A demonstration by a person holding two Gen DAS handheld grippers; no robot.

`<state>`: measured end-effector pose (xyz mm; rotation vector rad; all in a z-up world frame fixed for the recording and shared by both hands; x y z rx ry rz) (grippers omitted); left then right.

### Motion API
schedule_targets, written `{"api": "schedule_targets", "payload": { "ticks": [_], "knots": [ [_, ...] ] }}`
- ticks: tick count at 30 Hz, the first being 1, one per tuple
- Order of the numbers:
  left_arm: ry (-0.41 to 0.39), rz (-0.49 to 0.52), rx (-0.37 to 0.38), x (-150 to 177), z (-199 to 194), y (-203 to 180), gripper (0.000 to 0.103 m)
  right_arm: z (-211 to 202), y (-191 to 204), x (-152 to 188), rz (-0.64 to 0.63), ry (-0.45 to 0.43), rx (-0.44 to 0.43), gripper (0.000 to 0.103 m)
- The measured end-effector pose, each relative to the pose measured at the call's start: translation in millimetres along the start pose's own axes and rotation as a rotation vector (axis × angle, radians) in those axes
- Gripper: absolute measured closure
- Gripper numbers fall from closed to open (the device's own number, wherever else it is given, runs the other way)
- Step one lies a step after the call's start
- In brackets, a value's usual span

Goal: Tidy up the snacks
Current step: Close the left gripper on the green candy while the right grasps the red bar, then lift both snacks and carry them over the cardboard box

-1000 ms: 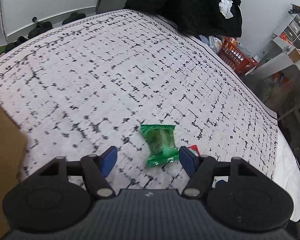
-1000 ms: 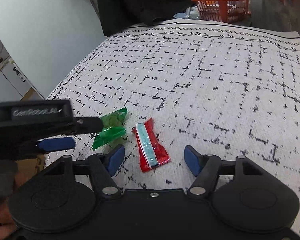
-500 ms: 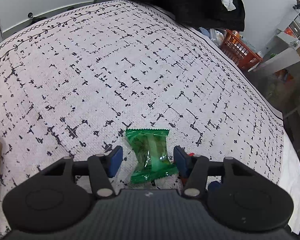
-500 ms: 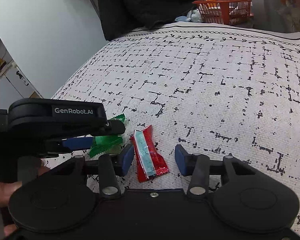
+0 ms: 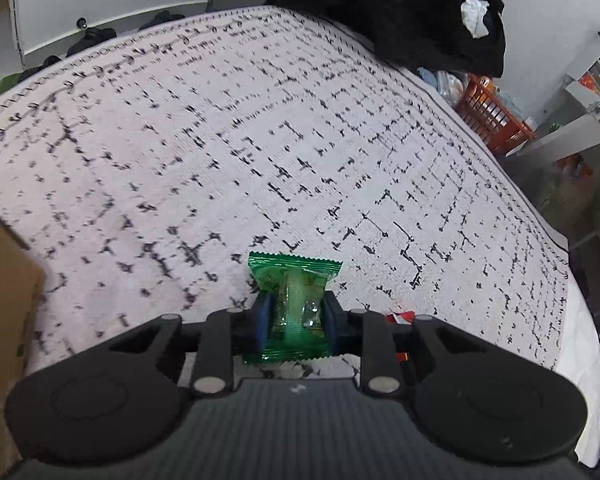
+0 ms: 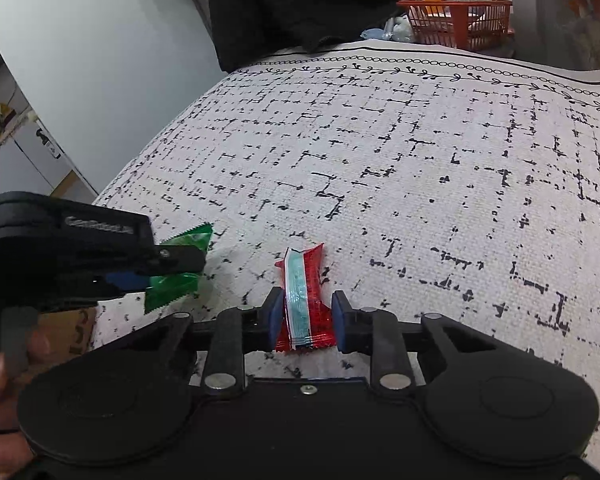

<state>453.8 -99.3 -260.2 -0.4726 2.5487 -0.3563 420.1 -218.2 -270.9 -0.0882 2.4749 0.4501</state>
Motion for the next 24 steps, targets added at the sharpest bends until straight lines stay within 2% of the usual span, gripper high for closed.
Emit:
{"api": "schedule_targets", "payload": {
  "ticks": [14,24],
  "knots": [
    [-0.071,0.002,-0.004,9.8,-85.7,13.2,0.077,-67.4,36.9,-9.6,-0.012,-0.070,-0.042,0.079],
    [-0.134,-0.036,-0.008,23.6,-149.3,34.7,0.077,-114.2,66.4,-10.3,-0.021,-0.107,-0.073,0.079]
  ]
}}
Point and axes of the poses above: each gripper's, at about its wrist camera, not at the fingertips, and z roughly the way its jaws point, y to its left, x to its underside, the point moved 8 cm from there along z, roughly the way its jaws point, and after that the axes turned 1 degree about y, right-handed, at the moved point
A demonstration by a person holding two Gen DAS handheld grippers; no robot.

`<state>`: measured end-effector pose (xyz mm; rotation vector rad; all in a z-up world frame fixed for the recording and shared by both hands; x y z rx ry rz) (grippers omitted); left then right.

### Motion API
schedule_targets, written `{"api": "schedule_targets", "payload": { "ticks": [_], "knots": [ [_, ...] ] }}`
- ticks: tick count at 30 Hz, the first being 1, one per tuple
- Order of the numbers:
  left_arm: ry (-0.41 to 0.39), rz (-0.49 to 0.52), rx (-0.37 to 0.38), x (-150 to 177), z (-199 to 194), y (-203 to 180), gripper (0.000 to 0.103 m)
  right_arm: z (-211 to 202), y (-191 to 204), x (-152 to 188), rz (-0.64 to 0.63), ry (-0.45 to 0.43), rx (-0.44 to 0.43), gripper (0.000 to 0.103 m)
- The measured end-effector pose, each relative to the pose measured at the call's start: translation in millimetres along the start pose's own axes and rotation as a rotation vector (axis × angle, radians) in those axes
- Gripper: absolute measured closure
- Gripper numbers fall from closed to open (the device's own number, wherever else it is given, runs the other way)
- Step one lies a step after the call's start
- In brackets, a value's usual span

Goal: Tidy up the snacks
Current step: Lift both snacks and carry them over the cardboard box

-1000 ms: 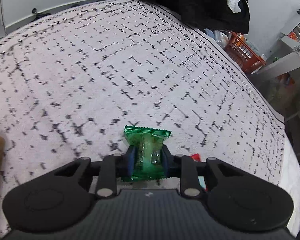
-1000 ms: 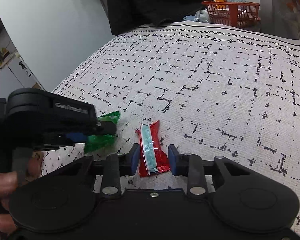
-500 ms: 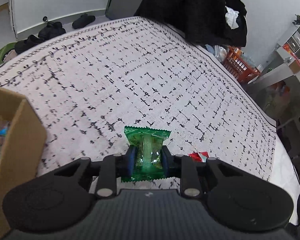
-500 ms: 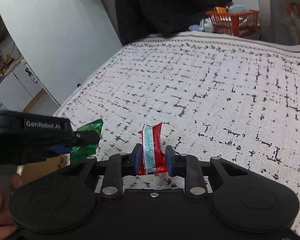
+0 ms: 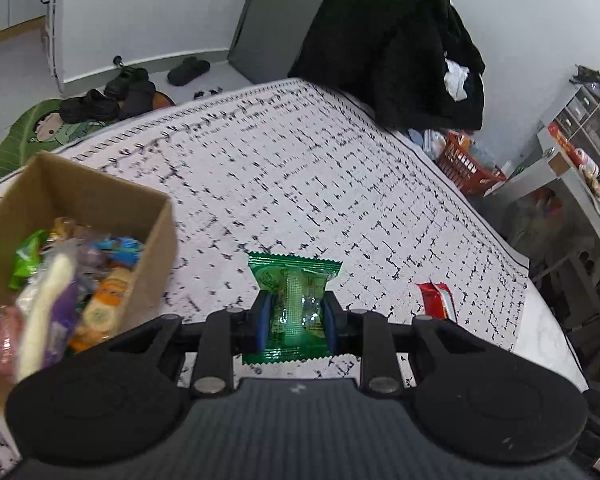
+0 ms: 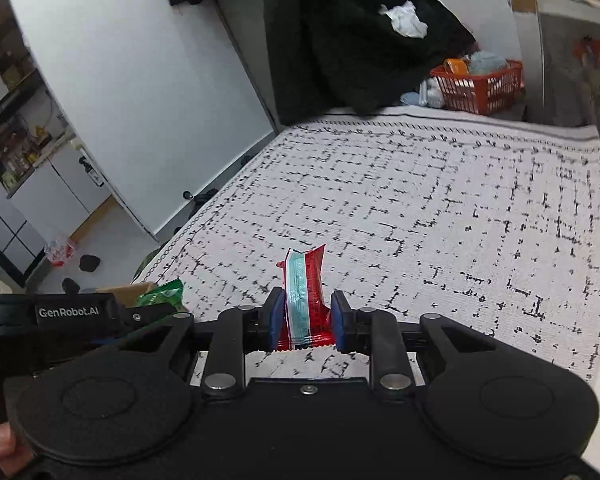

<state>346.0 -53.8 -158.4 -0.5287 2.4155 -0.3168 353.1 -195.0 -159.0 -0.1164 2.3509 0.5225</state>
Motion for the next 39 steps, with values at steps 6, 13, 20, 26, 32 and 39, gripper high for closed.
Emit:
{"api": "schedule_targets", "payload": {
  "ticks": [6,13,20,26,32,39],
  "knots": [
    [-0.031,-0.018,0.001,2.0,-33.0,14.8,0.077,-22.9,25.7,2.0,-0.021,-0.024,-0.013,0.079],
    [-0.073,-0.026,0.002,-0.1,-70.1,31.5,0.077,-44.5,55.7,5.2,-0.049,-0.049,-0.029,0.079],
    [-0.098,-0.051,0.008,1.8,-93.9,53.2,0.077,-52.3,82.5,13.6,-0.077,-0.049,-0.033,0.079],
    [-0.108,-0.070,0.004,1.8,-105.9,75.1,0.077,-54.0,104.0,23.6,-0.089,-0.042,-0.039,0.079],
    [-0.106,-0.092,0.003,0.3,-110.4,96.1,0.077,-50.7,123.7,30.6,-0.103,-0.032,-0.042,0.079],
    [-0.093,-0.120,0.011,0.7,-107.7,115.0,0.077,-42.8,144.0,36.3,-0.103,-0.011,-0.057,0.079]
  ]
}}
Point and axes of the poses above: each gripper's, at about its wrist camera, not at the fingertips, and z roughly the way its jaws point, y to its left, x to its underside, the point moved 8 cm from there along z, roughly the way its jaws point, and after that the axes turned 1 degree about y, right-handed, at the moved point
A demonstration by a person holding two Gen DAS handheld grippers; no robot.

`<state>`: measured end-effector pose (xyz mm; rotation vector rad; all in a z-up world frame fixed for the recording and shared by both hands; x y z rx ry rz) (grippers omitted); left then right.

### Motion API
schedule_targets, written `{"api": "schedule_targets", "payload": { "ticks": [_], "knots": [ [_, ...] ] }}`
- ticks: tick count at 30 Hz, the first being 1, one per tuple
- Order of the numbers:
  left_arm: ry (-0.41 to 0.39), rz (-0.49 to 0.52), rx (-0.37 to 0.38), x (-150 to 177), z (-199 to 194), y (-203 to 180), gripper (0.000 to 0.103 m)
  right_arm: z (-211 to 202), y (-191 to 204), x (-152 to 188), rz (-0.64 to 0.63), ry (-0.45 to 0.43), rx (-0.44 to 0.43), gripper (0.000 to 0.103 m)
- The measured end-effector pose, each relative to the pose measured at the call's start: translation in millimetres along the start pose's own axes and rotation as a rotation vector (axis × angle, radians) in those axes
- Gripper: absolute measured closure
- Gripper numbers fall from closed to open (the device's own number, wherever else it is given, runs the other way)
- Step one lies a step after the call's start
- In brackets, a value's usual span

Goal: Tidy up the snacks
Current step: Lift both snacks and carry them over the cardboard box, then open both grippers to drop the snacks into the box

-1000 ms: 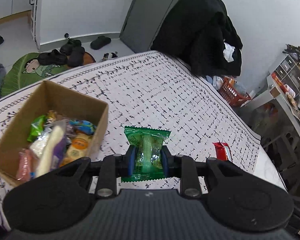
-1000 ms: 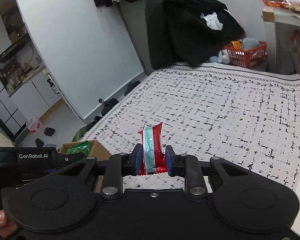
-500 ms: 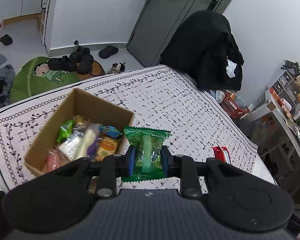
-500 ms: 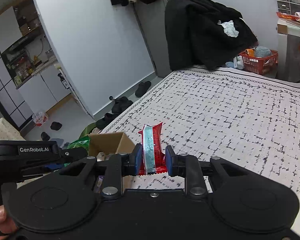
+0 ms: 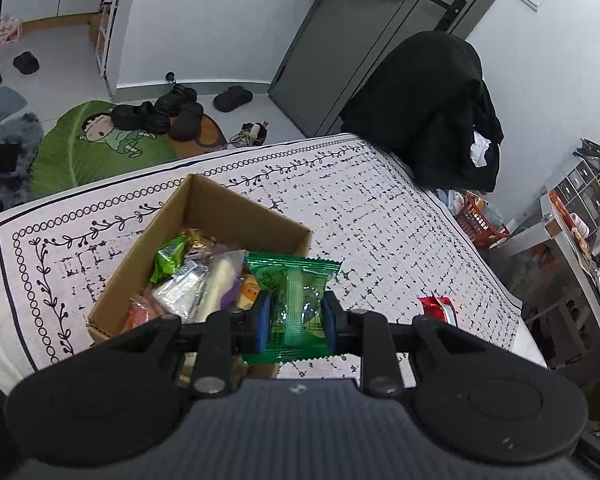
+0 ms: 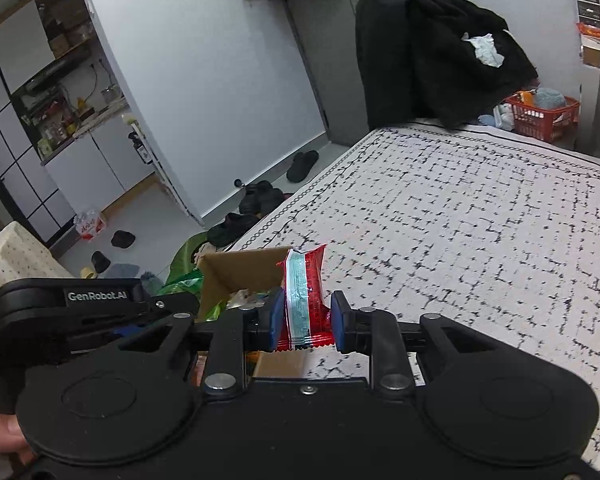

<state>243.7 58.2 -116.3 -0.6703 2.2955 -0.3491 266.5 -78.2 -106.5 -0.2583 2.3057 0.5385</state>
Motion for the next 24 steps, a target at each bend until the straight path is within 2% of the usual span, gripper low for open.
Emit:
{"api": "schedule_targets", "payload": {
  "ticks": [11,19,21,24],
  "knots": [
    [0.041,-0.038,-0.006,-2.9,15.1,30.0,0.077,23.8,26.1,5.9,-0.028,0.033,-0.001,0.079],
    [0.059,-0.096,0.017,-10.2,25.1,52.0,0.076,41.9,46.3,9.6,-0.058,0.064,0.010,0.079],
    [0.060,-0.098,0.027,-14.2,26.2,56.0,0.073,45.4,51.3,10.5,-0.059,0.068,0.005,0.079],
    [0.058,-0.102,0.022,-20.4,25.3,61.5,0.072,50.6,58.7,12.6,-0.059,0.074,-0.004,0.079]
  ]
}}
Point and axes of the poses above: each gripper's, at about its wrist camera, not at the fingertips, and z roughly the way its jaws point, y to its left, x to its underside, the point moved 8 cm from there along z, roughly the way its jaws point, and after that the axes turned 1 degree about y, right-handed, at the moved point
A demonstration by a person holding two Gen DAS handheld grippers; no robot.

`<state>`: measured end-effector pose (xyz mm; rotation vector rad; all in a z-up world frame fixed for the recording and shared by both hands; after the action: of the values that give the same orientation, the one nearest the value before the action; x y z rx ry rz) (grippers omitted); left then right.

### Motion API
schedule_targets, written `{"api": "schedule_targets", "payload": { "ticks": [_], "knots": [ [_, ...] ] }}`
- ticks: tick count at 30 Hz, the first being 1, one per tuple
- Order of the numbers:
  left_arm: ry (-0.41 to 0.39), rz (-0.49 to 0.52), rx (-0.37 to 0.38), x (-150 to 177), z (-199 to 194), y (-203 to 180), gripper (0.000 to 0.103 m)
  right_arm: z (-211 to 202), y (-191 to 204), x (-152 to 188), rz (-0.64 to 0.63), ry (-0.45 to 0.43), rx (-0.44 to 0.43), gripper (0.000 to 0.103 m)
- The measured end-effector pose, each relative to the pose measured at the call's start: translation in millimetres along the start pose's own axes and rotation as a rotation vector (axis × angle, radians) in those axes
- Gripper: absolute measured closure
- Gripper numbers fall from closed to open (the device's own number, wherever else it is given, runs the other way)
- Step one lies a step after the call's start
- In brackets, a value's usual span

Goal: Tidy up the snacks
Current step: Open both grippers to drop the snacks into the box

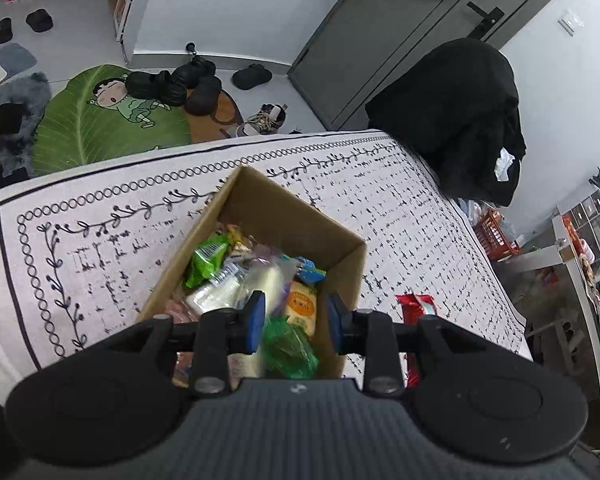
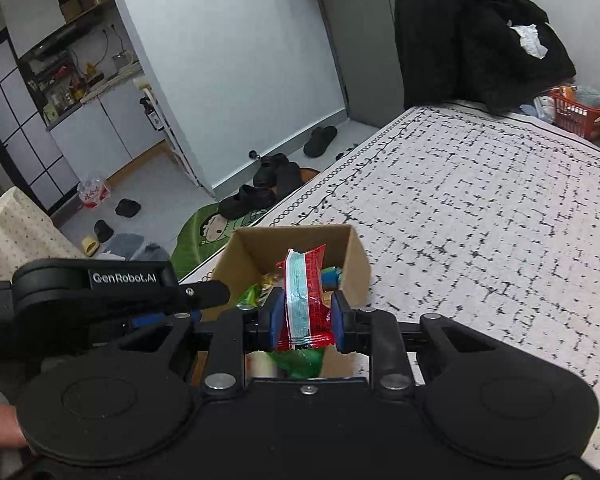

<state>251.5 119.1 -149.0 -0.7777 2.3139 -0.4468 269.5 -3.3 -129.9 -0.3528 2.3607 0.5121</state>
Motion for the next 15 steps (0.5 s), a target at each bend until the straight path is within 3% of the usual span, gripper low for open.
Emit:
{"api": "schedule_targets", "payload": {
  "ticks": [7,15],
  "knots": [
    [-0.009,-0.011,-0.006,-7.6,-10.4,11.3,0.070,4.5,19.4,1.5,-0.004,0.011,-0.028,0.079],
    [-0.024,-0.021,-0.041,-19.1,-33.3,23.6,0.045,0.2,45.5,-5.0,0.000,-0.003,-0.081,0.078]
  ]
}}
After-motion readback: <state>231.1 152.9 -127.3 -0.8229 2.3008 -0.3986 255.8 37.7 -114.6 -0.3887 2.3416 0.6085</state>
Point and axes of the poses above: each gripper's, at about its wrist camera, not at the fingertips, and z roughly the way its jaws point, y to its left, x to its underside, the point moved 8 cm from there along z, roughly the way its jaws point, and after that the axes turned 1 degree about y, right-handed, at the moved point
